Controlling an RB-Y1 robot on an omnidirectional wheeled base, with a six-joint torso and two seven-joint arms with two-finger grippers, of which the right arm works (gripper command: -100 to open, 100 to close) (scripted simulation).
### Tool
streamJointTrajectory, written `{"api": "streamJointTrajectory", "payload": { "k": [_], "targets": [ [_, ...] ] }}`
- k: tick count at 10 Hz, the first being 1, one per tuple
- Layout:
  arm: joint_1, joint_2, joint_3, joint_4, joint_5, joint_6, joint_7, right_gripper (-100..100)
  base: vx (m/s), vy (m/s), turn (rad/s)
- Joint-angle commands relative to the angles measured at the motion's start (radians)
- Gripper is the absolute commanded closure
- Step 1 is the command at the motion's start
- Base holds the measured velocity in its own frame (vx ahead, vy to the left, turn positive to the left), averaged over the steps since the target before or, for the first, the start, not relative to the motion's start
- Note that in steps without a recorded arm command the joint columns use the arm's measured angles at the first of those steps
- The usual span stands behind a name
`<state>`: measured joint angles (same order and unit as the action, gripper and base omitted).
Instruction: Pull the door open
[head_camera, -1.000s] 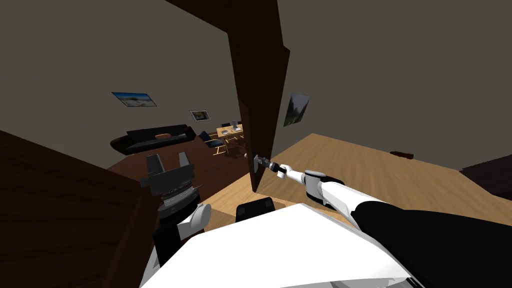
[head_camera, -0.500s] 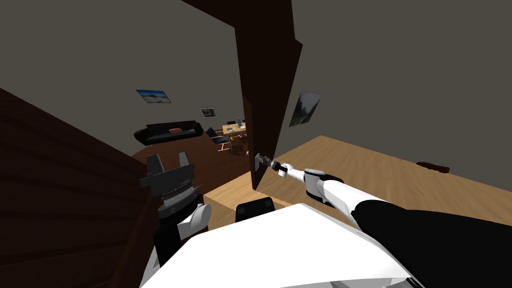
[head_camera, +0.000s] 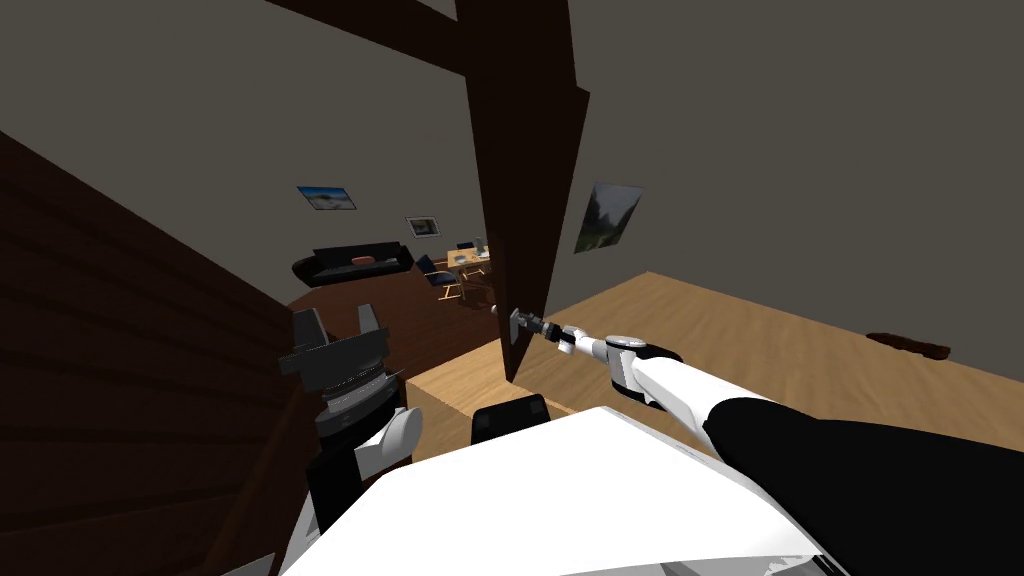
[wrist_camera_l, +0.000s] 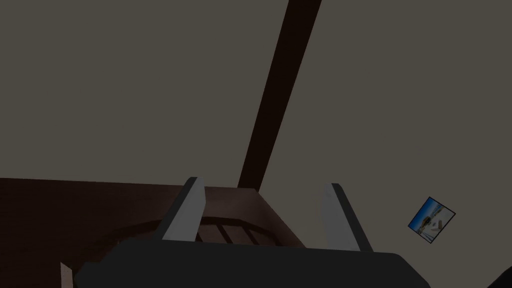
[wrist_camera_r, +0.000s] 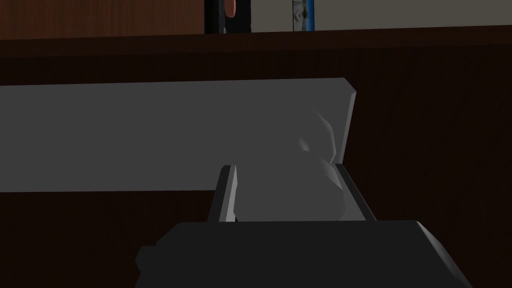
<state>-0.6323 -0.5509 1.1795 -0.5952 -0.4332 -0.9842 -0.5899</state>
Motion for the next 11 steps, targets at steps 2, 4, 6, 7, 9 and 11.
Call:
{"api": "streamJointTrajectory", "payload": {
  "k": [2, 4, 6, 7, 9, 11],
  "targets": [
    [-0.016, 0.008, 0.046, 0.027, -0.009, -0.043, -0.017, 100, -0.085, -0.175, 0.097],
    [-0.027, 0.01, 0.071, 0.045, -0.016, -0.066, -0.026, 100, -0.073, -0.169, 0.083],
    [-0.031, 0.006, 0.073, 0.047, -0.019, -0.065, -0.028, 100, -0.048, -0.121, 0.062],
    [-0.036, 0.011, 0.088, 0.052, -0.018, -0.076, -0.032, 100, -0.053, -0.138, 0.067],
    [-0.042, 0.016, 0.103, 0.054, -0.017, -0.085, -0.034, 100, -0.066, -0.205, 0.088],
    [-0.049, 0.021, 0.121, 0.056, -0.016, -0.097, -0.038, 100, -0.082, -0.177, 0.06]
  ]
}}
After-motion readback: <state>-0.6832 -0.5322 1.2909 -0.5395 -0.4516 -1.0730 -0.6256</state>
